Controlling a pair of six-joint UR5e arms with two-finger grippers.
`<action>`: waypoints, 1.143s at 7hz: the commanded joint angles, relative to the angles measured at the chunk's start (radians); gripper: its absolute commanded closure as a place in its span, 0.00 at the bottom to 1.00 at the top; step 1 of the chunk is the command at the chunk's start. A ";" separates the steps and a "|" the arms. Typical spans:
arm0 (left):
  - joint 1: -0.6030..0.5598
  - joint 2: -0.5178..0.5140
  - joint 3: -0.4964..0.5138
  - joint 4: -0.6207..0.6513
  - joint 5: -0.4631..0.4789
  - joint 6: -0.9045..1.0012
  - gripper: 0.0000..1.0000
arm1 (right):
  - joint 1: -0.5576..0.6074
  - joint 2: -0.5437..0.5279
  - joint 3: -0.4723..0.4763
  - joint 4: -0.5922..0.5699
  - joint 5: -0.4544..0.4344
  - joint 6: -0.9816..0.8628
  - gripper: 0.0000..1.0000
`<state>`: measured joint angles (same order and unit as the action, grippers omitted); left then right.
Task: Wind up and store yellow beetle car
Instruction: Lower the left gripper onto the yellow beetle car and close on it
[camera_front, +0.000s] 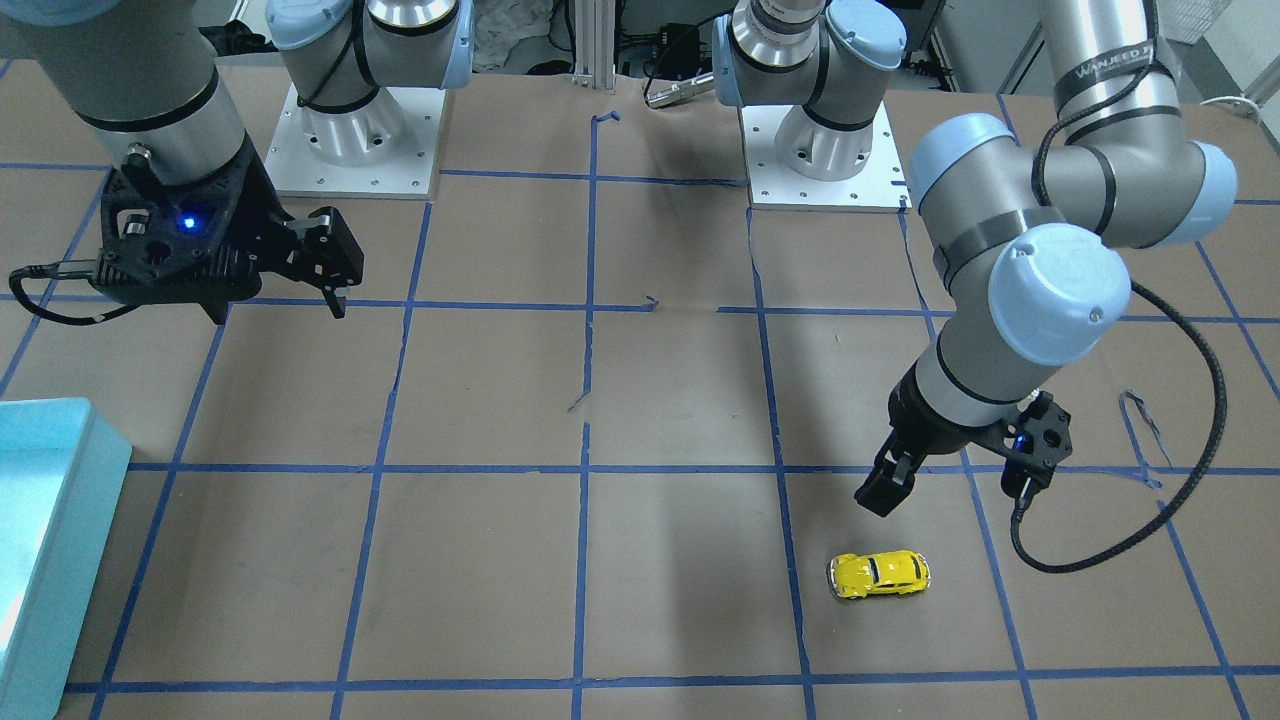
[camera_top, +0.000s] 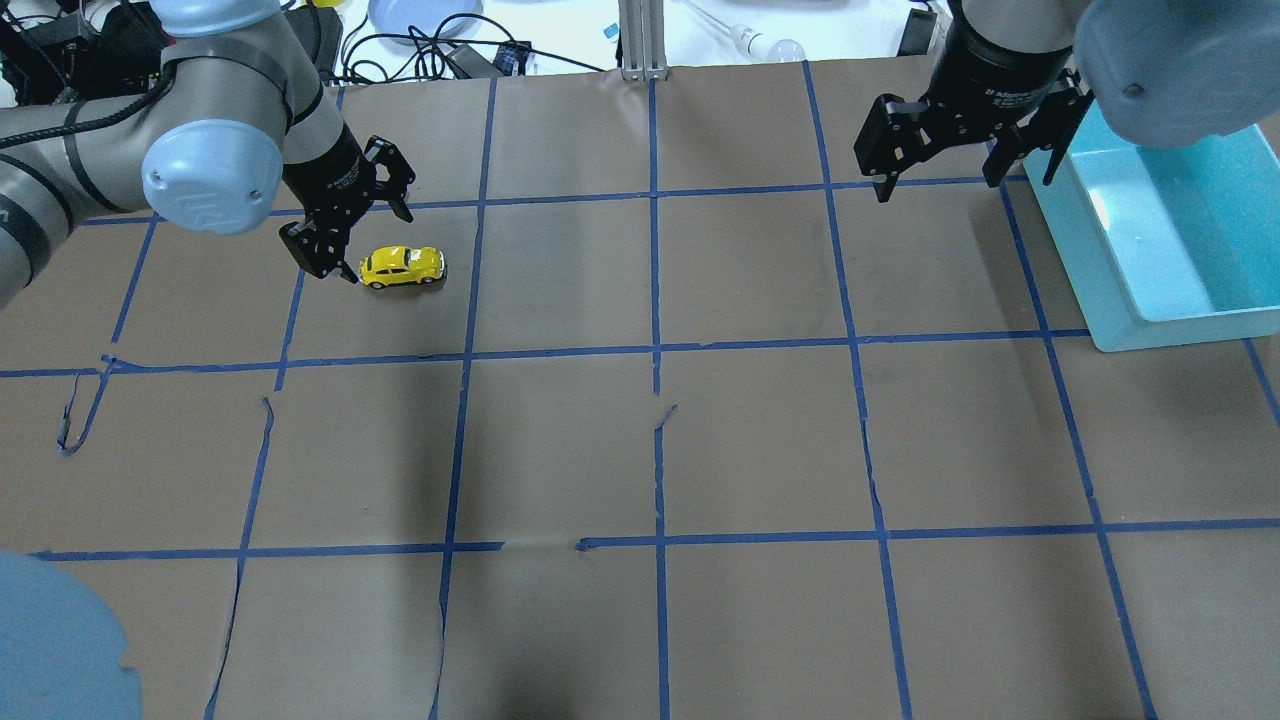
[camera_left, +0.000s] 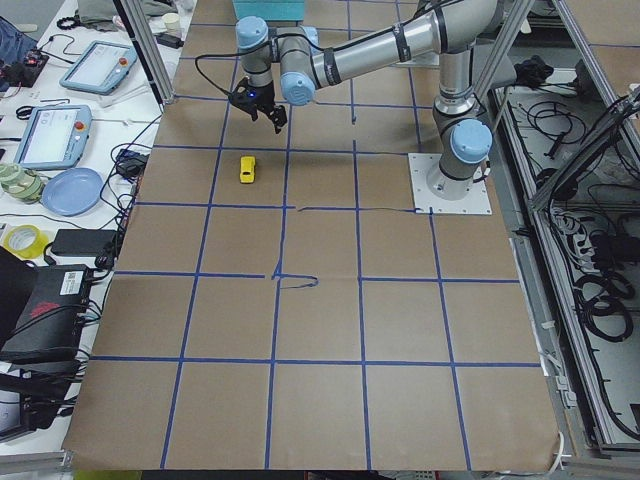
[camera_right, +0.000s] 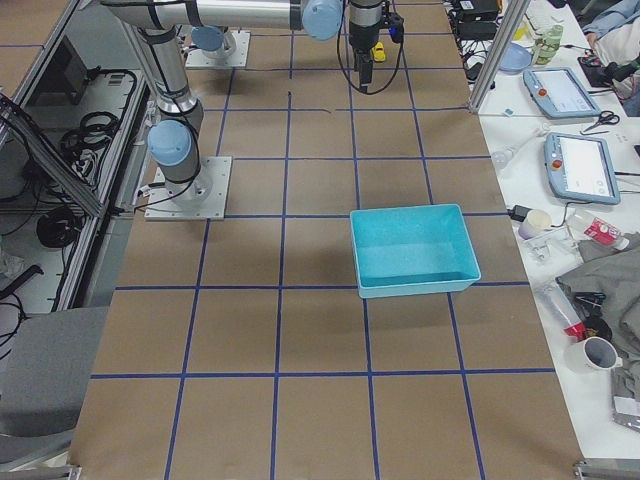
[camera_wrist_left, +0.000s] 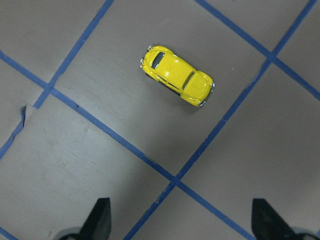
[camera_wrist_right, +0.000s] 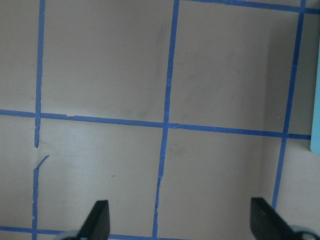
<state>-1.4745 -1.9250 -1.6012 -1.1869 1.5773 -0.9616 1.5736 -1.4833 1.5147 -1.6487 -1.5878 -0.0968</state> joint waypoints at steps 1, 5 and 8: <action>0.034 -0.086 0.006 0.116 -0.011 -0.119 0.00 | -0.001 0.000 -0.001 0.001 0.008 0.000 0.00; 0.042 -0.210 0.006 0.306 -0.002 -0.193 0.00 | 0.002 0.000 0.001 0.001 -0.001 -0.003 0.00; 0.042 -0.239 0.001 0.302 0.004 -0.278 0.00 | 0.002 0.000 0.001 0.000 -0.001 -0.004 0.00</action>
<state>-1.4329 -2.1552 -1.5952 -0.8835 1.5781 -1.2014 1.5754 -1.4834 1.5155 -1.6478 -1.5891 -0.1007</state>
